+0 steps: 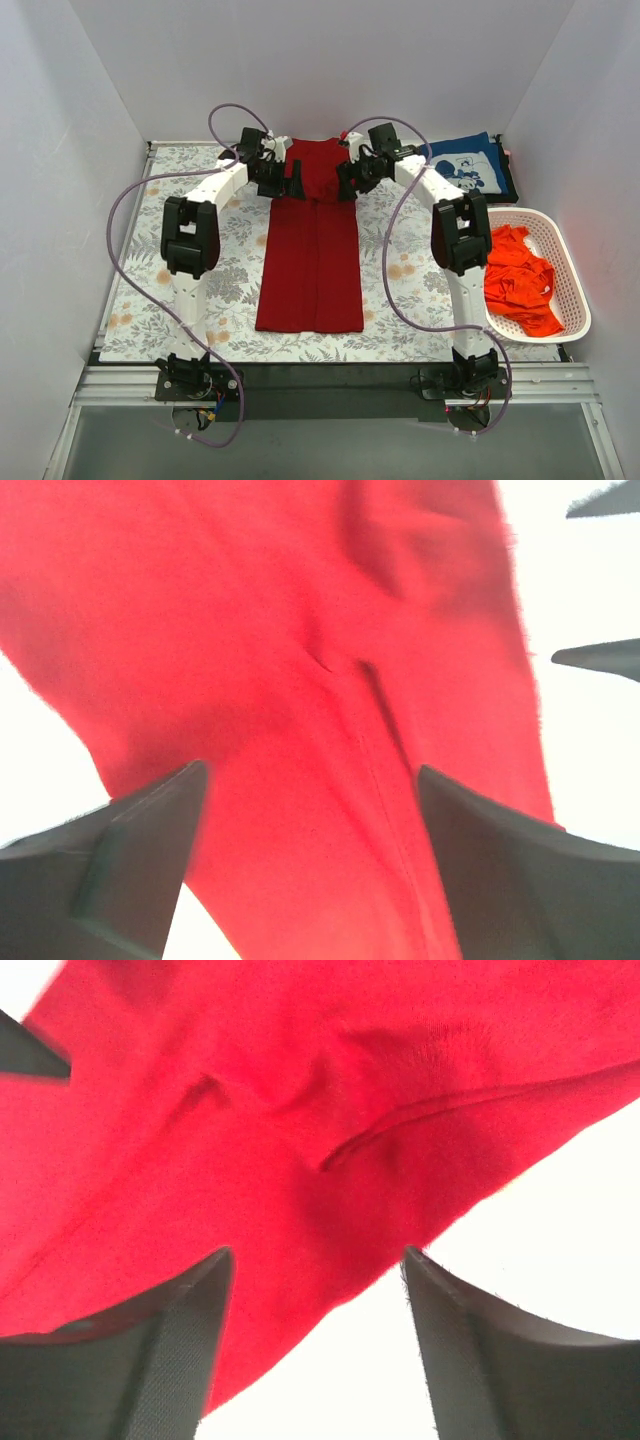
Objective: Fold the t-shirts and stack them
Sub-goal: Fold the tshirt
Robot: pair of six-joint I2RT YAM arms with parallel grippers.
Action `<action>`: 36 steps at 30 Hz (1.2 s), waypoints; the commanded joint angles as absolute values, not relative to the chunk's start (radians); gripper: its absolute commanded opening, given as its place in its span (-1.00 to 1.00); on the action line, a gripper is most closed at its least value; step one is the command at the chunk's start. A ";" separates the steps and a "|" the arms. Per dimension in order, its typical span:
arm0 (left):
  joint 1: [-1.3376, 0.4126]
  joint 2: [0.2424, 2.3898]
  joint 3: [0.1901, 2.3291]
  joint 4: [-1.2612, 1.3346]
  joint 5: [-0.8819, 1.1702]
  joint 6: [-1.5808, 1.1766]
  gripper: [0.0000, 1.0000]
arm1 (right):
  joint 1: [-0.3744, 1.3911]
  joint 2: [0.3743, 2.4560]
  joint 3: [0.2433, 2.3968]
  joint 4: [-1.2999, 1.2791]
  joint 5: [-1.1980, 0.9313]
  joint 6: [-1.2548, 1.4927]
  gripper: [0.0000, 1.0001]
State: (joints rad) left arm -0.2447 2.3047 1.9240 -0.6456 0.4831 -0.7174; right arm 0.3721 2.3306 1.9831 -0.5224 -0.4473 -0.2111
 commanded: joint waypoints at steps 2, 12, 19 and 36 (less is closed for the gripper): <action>-0.226 1.905 1.777 -0.529 0.584 -0.661 0.81 | 0.371 2.039 1.948 -0.489 -0.511 -0.304 0.78; -0.222 1.598 1.580 -0.568 0.712 -0.367 0.96 | 0.373 1.700 1.751 -0.465 -0.724 -0.389 0.97; -0.238 1.242 1.119 -0.879 0.893 0.121 0.94 | 0.552 1.429 1.294 -0.583 -0.632 -0.613 0.94; -0.319 0.902 0.539 -0.882 0.756 0.485 0.21 | 1.028 1.285 0.706 -0.259 -0.318 -0.706 -0.01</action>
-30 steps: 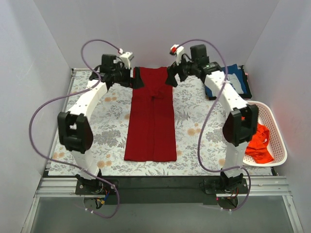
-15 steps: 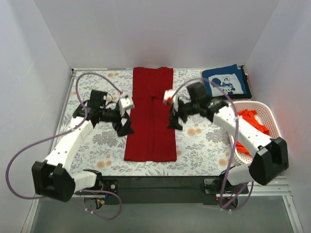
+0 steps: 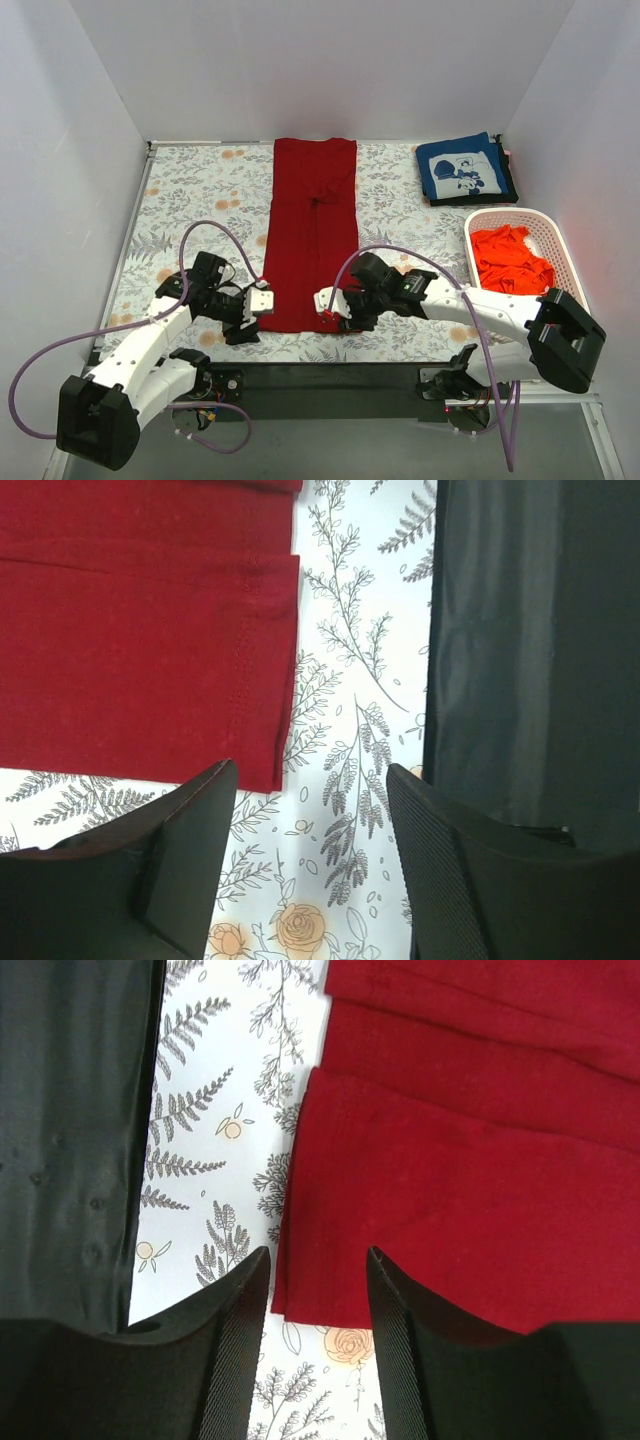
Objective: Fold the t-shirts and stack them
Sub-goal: Fold the tshirt
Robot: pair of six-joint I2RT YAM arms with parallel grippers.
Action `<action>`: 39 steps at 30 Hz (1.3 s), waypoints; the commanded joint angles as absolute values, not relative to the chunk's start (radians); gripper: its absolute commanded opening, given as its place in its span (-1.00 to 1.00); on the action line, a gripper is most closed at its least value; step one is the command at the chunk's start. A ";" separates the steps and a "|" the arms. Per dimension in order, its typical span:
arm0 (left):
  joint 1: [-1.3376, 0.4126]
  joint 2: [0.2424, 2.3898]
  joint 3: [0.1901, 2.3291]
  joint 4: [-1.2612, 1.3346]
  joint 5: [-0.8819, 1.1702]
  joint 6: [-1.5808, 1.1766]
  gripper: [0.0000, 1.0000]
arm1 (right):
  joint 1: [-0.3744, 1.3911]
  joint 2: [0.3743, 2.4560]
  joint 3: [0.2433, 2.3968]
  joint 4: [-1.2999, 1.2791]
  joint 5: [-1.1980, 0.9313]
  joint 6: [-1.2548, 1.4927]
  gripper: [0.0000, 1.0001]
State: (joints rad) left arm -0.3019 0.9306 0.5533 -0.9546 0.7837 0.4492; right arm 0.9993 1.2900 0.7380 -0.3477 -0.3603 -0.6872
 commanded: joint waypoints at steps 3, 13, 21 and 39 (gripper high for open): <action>-0.339 0.896 0.520 -0.844 0.735 0.459 0.15 | 1.049 1.296 0.692 -0.247 -0.311 -0.700 -0.06; -0.465 0.908 0.450 -0.698 0.626 0.362 0.09 | 1.063 1.374 0.675 -0.193 -0.239 -0.689 -0.10; -0.517 0.983 0.430 -0.598 0.566 0.321 0.06 | 1.065 1.387 0.632 -0.195 -0.227 -0.690 -0.09; -0.522 1.052 0.396 -0.589 0.526 0.347 -0.16 | 1.068 1.420 0.638 -0.250 -0.284 -0.664 0.00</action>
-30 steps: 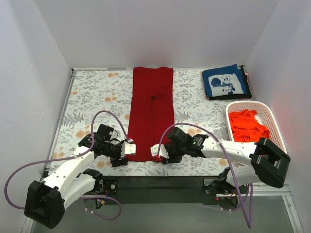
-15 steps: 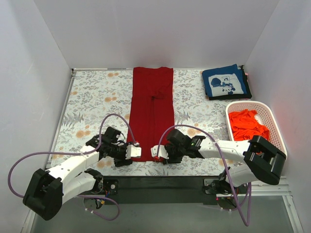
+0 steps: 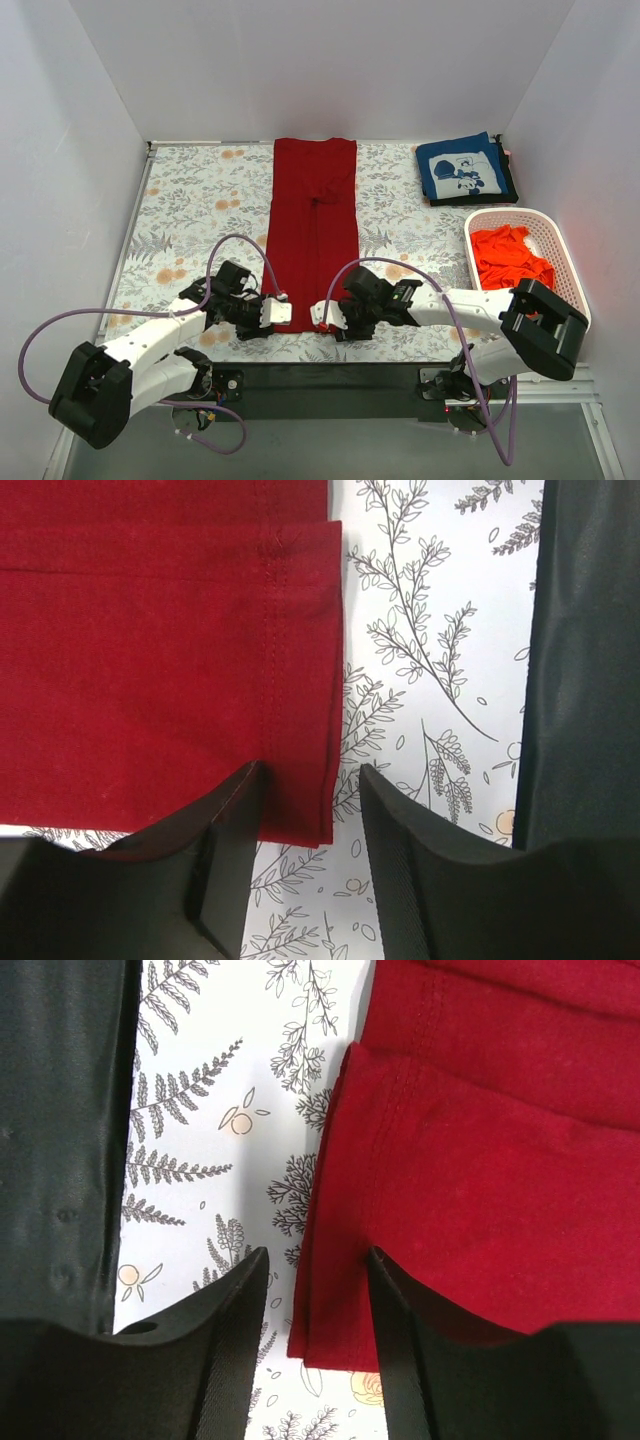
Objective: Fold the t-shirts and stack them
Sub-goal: Fold the tshirt
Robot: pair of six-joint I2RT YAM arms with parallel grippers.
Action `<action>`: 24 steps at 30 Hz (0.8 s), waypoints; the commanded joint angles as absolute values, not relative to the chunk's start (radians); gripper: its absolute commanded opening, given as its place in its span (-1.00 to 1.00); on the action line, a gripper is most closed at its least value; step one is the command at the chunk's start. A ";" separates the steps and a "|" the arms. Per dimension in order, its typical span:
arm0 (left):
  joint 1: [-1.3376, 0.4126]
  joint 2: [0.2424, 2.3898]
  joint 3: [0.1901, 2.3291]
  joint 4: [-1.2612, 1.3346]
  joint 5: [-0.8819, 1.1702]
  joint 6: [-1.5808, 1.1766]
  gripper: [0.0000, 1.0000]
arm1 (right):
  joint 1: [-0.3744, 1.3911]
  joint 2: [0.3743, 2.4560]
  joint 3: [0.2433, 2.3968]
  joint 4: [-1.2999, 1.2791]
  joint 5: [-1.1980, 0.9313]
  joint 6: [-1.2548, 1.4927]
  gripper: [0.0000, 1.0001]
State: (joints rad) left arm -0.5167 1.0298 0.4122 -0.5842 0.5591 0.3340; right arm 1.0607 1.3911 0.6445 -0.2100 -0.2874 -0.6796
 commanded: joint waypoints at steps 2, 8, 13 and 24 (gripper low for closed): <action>-0.523 1.060 0.394 -0.588 0.519 0.344 -0.21 | 1.068 1.448 0.638 -0.250 -0.264 -0.650 -0.04; -0.523 1.097 0.397 -0.598 0.508 0.344 -0.49 | 1.066 1.502 0.618 -0.250 -0.207 -0.626 -0.24; -0.523 1.111 0.410 -0.594 0.502 0.342 -0.77 | 1.066 1.528 0.620 -0.253 -0.161 -0.614 -0.72; -0.541 1.003 0.546 -0.796 0.647 0.321 -1.00 | 1.130 1.361 0.690 -0.348 -0.146 -0.591 -0.97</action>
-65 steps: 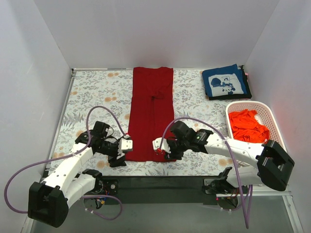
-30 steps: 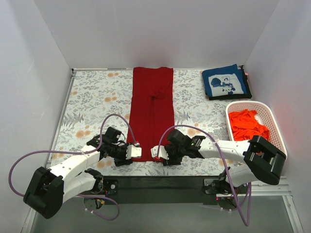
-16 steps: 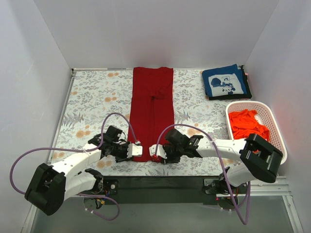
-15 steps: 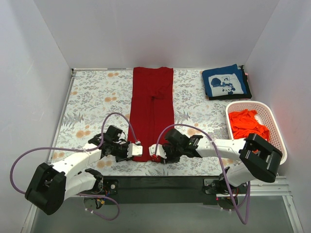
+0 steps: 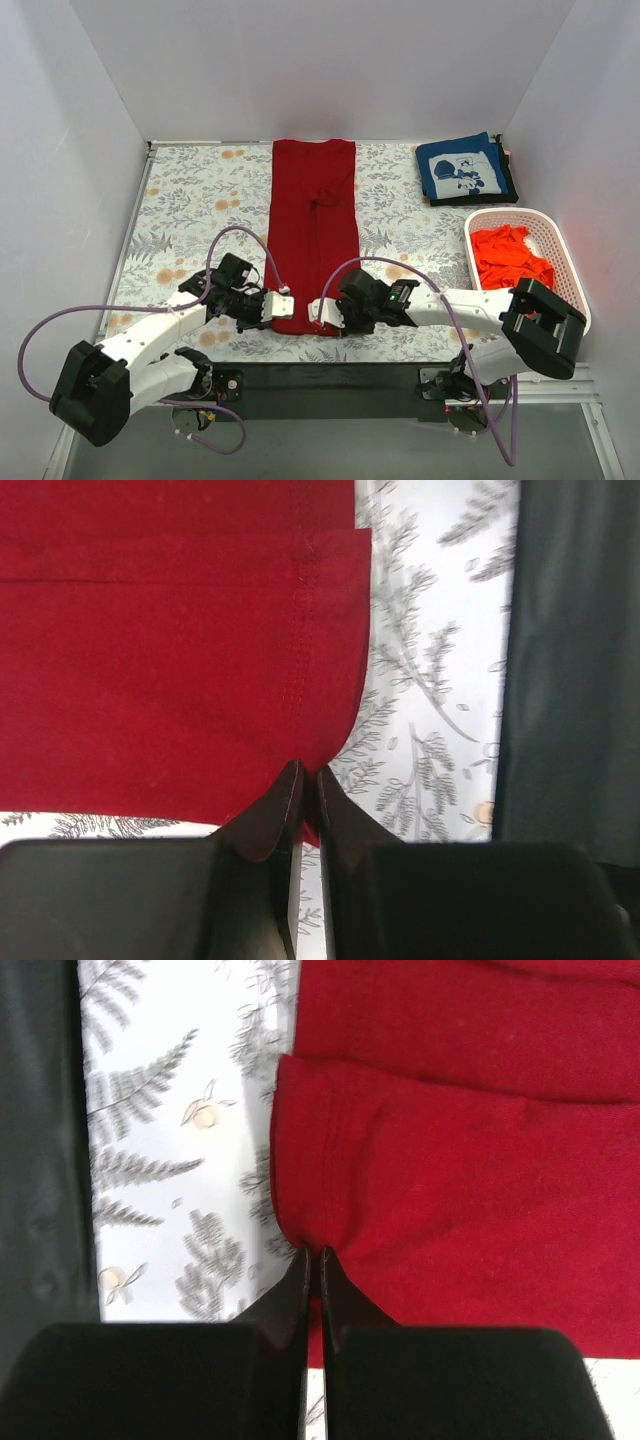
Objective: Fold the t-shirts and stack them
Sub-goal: Fold the tshirt
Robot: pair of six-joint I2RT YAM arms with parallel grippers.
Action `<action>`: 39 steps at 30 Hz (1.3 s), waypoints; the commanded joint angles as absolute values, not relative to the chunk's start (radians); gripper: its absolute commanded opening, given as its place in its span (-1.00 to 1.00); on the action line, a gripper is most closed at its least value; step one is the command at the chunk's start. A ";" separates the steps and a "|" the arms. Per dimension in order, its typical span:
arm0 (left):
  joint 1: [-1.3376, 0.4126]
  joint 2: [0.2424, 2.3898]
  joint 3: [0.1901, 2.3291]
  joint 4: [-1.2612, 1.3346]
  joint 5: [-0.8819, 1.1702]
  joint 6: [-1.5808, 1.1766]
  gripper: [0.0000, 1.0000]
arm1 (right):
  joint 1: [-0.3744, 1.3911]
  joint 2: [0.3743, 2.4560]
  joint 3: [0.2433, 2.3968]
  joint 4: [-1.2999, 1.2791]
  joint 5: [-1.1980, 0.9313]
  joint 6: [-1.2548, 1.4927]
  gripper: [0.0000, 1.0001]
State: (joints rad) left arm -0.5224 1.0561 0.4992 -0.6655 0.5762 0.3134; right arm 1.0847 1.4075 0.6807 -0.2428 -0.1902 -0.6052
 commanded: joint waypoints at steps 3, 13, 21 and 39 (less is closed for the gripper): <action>-0.549 0.960 0.572 -0.865 0.657 0.324 -1.00 | 1.141 1.344 0.709 -0.386 -0.161 -0.557 -0.97; -0.548 1.023 0.689 -0.864 0.663 0.268 -1.00 | 1.032 1.305 0.828 -0.465 -0.209 -0.661 -0.97; -0.444 1.230 0.827 -0.788 0.716 0.281 -1.00 | 0.881 1.408 0.974 -0.529 -0.285 -0.782 -0.97; -0.249 1.767 1.267 -0.666 0.738 0.291 -1.00 | 0.600 1.834 1.445 -0.594 -0.406 -1.012 -0.97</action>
